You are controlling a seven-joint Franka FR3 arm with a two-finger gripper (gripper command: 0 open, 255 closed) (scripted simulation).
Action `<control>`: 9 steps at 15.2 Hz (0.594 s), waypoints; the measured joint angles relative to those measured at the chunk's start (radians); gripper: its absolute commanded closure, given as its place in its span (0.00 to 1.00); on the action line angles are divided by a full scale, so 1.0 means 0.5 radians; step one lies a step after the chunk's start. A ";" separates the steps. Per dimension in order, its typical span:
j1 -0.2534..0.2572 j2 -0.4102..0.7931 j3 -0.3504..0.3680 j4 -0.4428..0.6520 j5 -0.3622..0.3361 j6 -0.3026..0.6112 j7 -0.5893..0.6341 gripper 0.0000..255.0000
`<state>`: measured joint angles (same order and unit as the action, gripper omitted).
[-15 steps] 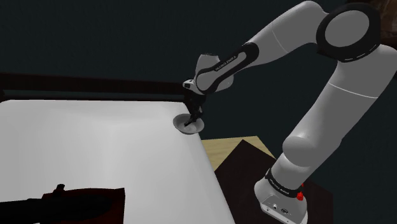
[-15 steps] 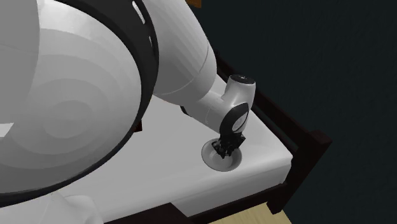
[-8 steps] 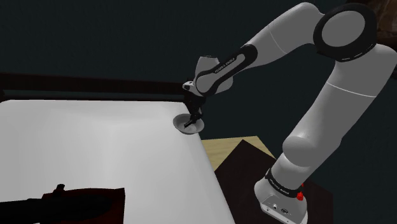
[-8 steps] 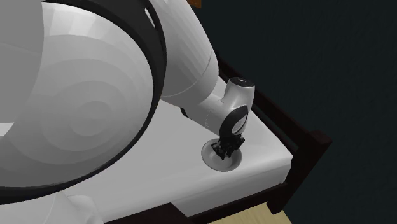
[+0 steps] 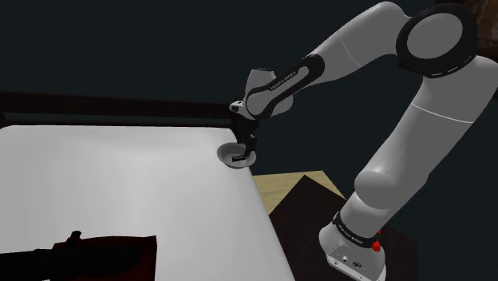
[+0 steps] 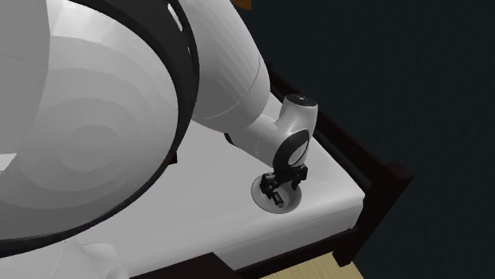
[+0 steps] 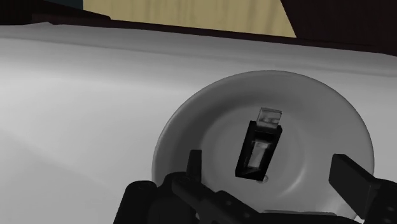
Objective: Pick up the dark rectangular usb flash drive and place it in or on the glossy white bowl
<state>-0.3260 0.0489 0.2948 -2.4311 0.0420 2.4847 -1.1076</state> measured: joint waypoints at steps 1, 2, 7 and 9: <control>-0.002 -0.037 0.001 0.018 0.014 -0.052 -0.011 0.00; -0.007 -0.086 -0.001 0.033 0.032 -0.113 -0.028 0.00; -0.008 -0.169 -0.003 0.071 0.060 -0.233 -0.046 0.00; -0.008 -0.172 -0.003 0.072 0.061 -0.238 -0.047 0.00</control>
<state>-0.3298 -0.0372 0.2931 -2.3952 0.0724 2.3655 -1.1313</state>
